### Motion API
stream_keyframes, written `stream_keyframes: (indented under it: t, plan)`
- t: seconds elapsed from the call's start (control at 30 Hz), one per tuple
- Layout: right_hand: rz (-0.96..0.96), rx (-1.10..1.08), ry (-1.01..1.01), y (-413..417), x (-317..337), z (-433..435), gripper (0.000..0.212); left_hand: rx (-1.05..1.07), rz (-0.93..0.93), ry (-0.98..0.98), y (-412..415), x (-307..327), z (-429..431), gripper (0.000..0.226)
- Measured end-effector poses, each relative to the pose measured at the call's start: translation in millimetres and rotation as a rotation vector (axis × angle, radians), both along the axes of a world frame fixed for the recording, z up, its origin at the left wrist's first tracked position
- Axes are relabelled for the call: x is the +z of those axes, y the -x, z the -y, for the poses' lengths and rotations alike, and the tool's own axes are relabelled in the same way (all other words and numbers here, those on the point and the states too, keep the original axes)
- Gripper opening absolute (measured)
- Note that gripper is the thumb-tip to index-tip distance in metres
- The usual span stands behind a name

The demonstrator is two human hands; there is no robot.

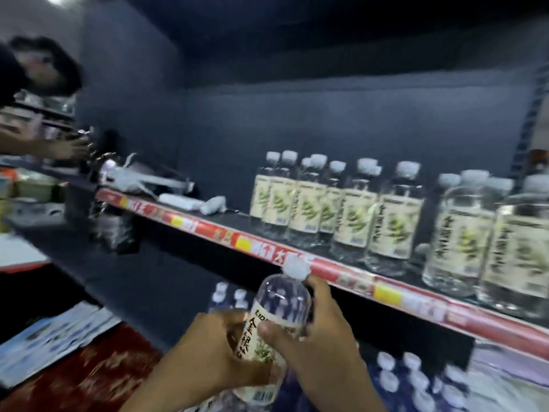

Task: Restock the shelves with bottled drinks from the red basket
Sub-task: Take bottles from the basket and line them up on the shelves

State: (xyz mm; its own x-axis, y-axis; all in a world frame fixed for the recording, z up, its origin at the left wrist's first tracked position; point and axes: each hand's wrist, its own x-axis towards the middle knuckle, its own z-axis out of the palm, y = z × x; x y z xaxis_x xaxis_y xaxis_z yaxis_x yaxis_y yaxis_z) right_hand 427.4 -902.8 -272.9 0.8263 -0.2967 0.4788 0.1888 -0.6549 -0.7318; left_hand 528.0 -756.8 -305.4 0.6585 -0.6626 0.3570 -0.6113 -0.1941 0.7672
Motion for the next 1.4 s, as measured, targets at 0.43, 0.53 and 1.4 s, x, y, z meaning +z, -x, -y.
stream_keyframes:
  t: [0.43,0.53,1.4]
  plan:
    - [0.164,-0.043,0.008,61,103,63,0.066,-0.190,-0.065,0.365,26,92,86,0.068]
    - [0.185,-0.114,0.073,43,115,62,0.063,-0.100,-0.060,0.455,19,102,92,0.056]
    - [-0.018,0.041,0.179,-267,88,3,0.081,0.066,-0.132,0.465,-291,134,60,0.047]
